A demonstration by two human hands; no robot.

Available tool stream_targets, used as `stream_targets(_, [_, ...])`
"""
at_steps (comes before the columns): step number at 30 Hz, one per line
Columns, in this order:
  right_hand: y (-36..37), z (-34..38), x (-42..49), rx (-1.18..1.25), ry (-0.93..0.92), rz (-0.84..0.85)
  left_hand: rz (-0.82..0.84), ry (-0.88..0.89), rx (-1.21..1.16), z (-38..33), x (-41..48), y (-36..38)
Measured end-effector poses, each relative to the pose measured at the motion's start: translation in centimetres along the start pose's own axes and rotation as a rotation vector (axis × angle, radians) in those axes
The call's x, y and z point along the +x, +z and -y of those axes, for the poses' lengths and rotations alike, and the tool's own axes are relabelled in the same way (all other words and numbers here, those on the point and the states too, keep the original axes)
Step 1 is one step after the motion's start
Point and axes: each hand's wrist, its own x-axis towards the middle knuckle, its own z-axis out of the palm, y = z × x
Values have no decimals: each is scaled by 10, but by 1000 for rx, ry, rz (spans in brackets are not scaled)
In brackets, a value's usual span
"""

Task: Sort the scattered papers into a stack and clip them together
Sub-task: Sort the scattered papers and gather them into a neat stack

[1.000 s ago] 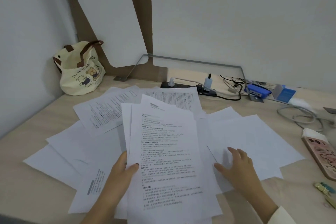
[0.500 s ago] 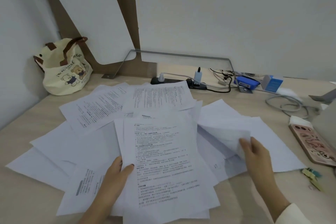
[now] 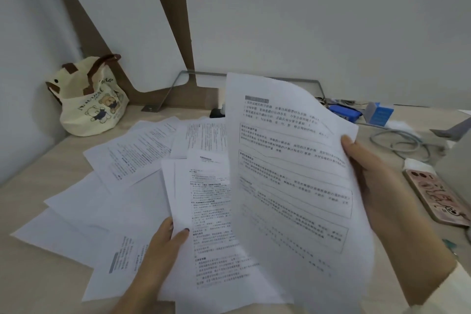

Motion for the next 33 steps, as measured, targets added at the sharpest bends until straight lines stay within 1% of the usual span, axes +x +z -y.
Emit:
stream_targets(2, [-1,-2,8,15,40,-8,2,6,-8,-1,0,-1])
stream_targets(4, [-1,-8,18,-57,29,-72,36,-1,-34,-1,1,-3])
stream_targets(6, [0,-21,34,-276,-21,-163,83,-16,-65,-1,2,-5])
stream_targets(8, [-1,-42,51,-519,-39,-230,166,-2,-69,-3,-1,-8])
stream_targets(10, [0,-64,64,-662,-70,-243,219,-41,-152,-3,-1,-11])
stream_targets(12, [5,-84,76,-757,-102,-229,199,-79,-216,4,4,-12])
stream_targets(15, [14,-103,92,-827,-134,-184,107,-142,-256,13,14,-11])
stream_targets(17, [20,-111,103,-847,-148,-156,79,-151,-231,12,15,-7])
stream_targets(20, [33,-119,115,-826,-171,-121,34,-79,-169,4,10,1])
stream_targets(24, [42,-130,124,-809,-146,-88,2,-4,-67,10,12,3])
stream_targets(27, [40,-133,124,-817,-74,-12,-24,29,-19,15,15,4])
stream_targets(29, [31,-130,125,-834,-45,-40,-24,52,10,16,16,5])
stream_targets(33, [-14,-117,125,-972,-59,-225,-37,66,23,17,19,5])
